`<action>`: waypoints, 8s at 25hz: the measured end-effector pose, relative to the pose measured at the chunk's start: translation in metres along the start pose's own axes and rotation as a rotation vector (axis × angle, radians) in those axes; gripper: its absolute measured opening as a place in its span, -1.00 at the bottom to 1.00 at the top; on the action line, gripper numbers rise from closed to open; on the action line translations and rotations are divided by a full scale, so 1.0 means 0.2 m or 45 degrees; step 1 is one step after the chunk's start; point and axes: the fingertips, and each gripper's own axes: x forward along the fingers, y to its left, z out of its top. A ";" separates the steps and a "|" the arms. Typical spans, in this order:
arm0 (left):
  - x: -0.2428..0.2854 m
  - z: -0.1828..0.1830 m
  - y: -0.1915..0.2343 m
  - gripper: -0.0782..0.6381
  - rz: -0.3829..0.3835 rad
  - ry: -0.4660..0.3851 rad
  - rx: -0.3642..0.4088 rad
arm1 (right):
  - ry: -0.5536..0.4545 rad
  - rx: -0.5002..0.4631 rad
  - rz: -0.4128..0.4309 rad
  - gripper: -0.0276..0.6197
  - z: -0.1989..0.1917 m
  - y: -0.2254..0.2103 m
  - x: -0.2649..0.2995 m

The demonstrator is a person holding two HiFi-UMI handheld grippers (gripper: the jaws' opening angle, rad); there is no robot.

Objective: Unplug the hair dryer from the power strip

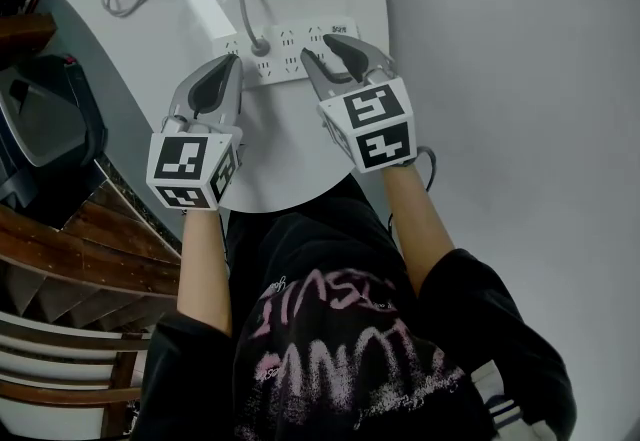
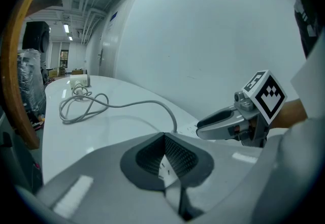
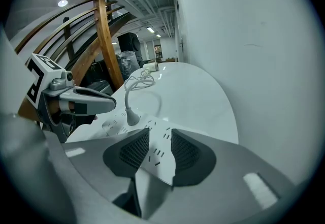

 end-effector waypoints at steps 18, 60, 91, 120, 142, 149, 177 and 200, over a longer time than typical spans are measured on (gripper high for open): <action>0.04 0.00 -0.03 -0.78 -0.038 0.015 0.036 | 0.111 -0.074 -0.017 -0.40 -0.01 0.01 0.07; 0.20 -0.02 -0.08 -0.56 -0.092 0.122 0.224 | 0.150 -0.117 -0.039 -0.35 -0.02 0.01 0.08; 0.17 0.00 -0.10 -0.62 -0.078 0.118 0.266 | 0.197 -0.108 -0.042 -0.36 -0.01 0.01 0.07; 0.16 0.02 -0.10 -0.63 -0.058 0.102 0.290 | 0.190 -0.091 -0.051 -0.36 -0.01 0.02 0.07; 0.16 0.01 -0.10 -0.63 -0.046 0.104 0.304 | 0.187 -0.071 -0.059 -0.36 -0.01 0.02 0.07; 0.17 0.02 -0.10 -0.63 -0.032 0.104 0.317 | 0.186 -0.068 -0.062 -0.36 -0.01 0.01 0.08; 0.16 0.02 -0.10 -0.64 -0.017 0.113 0.292 | 0.198 -0.065 -0.072 -0.36 -0.02 0.02 0.08; 0.16 0.03 -0.10 -0.64 -0.004 0.136 0.323 | 0.228 -0.053 -0.081 -0.36 -0.01 0.02 0.08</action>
